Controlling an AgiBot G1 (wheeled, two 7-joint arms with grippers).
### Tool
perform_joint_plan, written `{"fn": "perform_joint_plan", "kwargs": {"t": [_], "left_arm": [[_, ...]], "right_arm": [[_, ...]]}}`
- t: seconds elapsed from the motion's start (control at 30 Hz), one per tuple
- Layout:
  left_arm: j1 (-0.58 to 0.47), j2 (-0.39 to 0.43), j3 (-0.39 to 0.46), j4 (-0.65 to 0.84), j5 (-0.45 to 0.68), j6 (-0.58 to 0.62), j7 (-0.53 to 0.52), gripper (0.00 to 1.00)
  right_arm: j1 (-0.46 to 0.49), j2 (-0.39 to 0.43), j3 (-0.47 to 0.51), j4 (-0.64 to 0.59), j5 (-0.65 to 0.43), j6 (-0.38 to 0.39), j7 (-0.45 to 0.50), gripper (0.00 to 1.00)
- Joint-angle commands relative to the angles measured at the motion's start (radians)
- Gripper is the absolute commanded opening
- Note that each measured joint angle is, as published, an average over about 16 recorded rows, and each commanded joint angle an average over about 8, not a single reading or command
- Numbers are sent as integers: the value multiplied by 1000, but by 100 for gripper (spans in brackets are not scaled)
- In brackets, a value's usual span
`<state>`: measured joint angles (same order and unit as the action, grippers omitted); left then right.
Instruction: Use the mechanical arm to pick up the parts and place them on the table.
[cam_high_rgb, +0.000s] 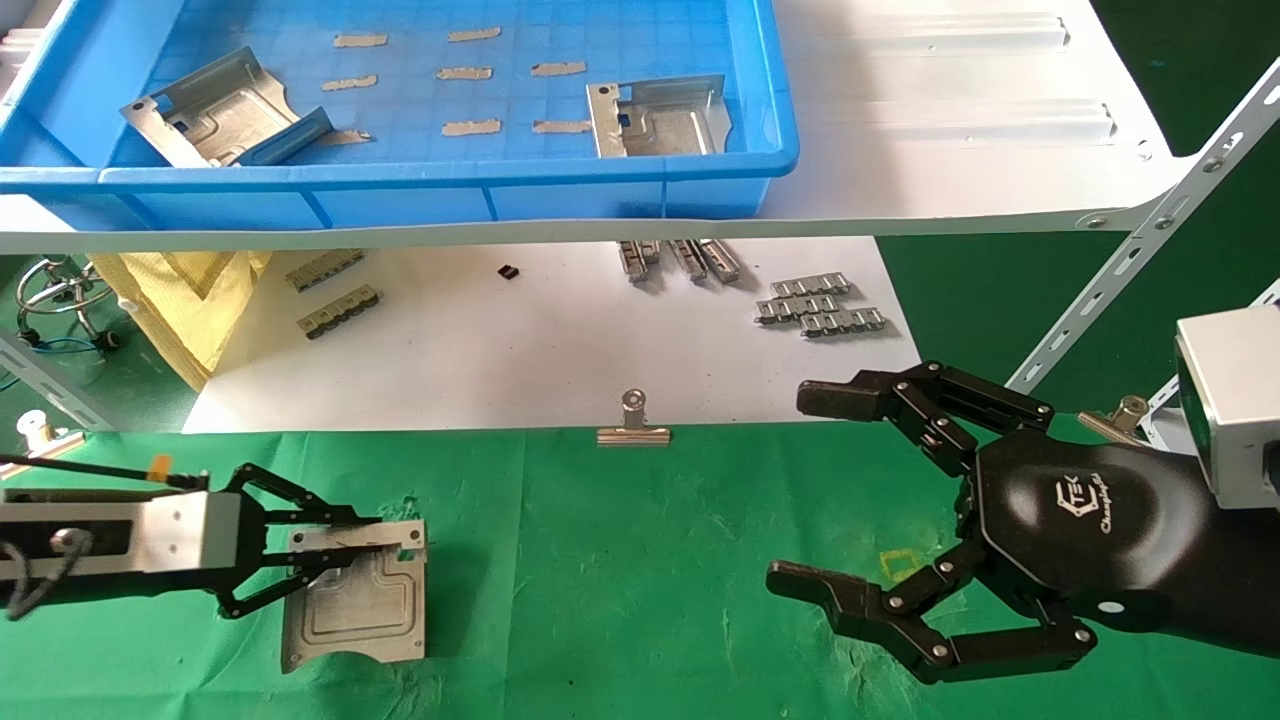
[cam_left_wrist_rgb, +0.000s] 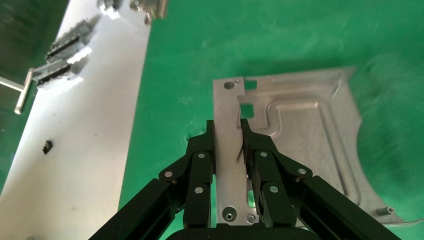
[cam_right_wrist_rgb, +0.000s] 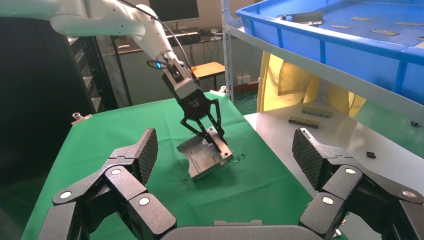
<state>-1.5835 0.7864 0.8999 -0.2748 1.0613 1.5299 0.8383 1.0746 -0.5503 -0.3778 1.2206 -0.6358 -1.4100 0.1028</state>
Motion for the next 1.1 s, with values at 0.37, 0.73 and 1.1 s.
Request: {"fn": "perform_joint_plan", "kwargs": {"t": [0.37, 0.73, 1.1], "left_arm": [[-41, 47, 15, 123, 23, 30, 67, 100], [-15, 32, -39, 199, -89, 65, -154, 100], [61, 23, -84, 235, -176, 61, -296, 100]], "right_arm": [[0, 0, 0, 0, 0, 0, 0, 100], [0, 0, 0, 0, 0, 0, 0, 100], [0, 0, 0, 0, 0, 0, 0, 100]]}}
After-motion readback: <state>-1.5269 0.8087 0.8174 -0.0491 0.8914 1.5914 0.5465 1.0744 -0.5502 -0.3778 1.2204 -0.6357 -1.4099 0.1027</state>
